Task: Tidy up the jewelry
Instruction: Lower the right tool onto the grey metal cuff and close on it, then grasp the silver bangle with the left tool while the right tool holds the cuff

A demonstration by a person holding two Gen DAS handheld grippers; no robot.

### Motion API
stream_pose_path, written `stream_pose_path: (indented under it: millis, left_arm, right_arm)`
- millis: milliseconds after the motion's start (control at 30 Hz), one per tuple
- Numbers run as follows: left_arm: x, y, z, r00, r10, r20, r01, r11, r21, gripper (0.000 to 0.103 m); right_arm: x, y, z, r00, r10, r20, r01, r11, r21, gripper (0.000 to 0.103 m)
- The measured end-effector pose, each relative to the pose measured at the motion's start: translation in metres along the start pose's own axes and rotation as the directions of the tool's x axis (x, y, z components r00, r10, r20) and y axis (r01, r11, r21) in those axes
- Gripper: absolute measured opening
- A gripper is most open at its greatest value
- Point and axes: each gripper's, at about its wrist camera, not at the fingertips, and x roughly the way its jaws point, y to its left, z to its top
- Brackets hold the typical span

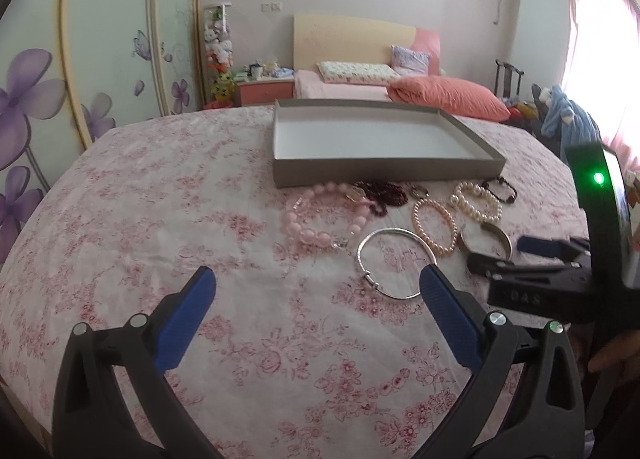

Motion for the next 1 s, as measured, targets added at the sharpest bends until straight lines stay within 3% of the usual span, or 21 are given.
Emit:
stream_pose_path:
  millis: [67, 333, 567, 667, 833, 1000]
  left_arm:
    - [0.006, -0.004, 0.001, 1.000, -0.014, -0.025, 0.014, 1.000, 0.012, 0.099]
    - [0.038, -0.028, 0.006, 0.988, -0.060, -0.142, 0.069, 0.996, 0.061, 0.099]
    - [0.071, -0.054, 0.013, 0.978, -0.019, -0.209, 0.043, 0.993, 0.109, 0.099]
    - [0.084, -0.063, 0.015, 0.971, -0.010, -0.238, 0.037, 0.993, 0.112, 0.092]
    - [0.097, -0.067, 0.021, 0.972, -0.011, -0.235, 0.031, 0.996, 0.081, 0.089]
    - [0.097, -0.066, 0.022, 0.977, -0.005, -0.213, 0.023, 0.996, 0.082, 0.070]
  right_arm:
    - [-0.003, 0.002, -0.002, 1.000, 0.004, 0.020, -0.004, 1.000, -0.015, 0.067]
    - [-0.011, -0.024, -0.010, 0.999, -0.004, 0.040, 0.003, 1.000, 0.020, 0.066]
    - [-0.013, -0.037, -0.008, 0.999, 0.013, 0.048, -0.016, 0.998, 0.057, 0.066]
    - [-0.012, -0.039, -0.007, 0.998, 0.021, 0.051, -0.024, 0.998, 0.063, 0.067]
    - [-0.011, -0.042, -0.007, 0.998, 0.030, 0.057, -0.034, 0.997, 0.067, 0.067]
    - [-0.011, -0.042, -0.009, 0.998, 0.039, 0.058, -0.043, 0.998, 0.055, 0.067]
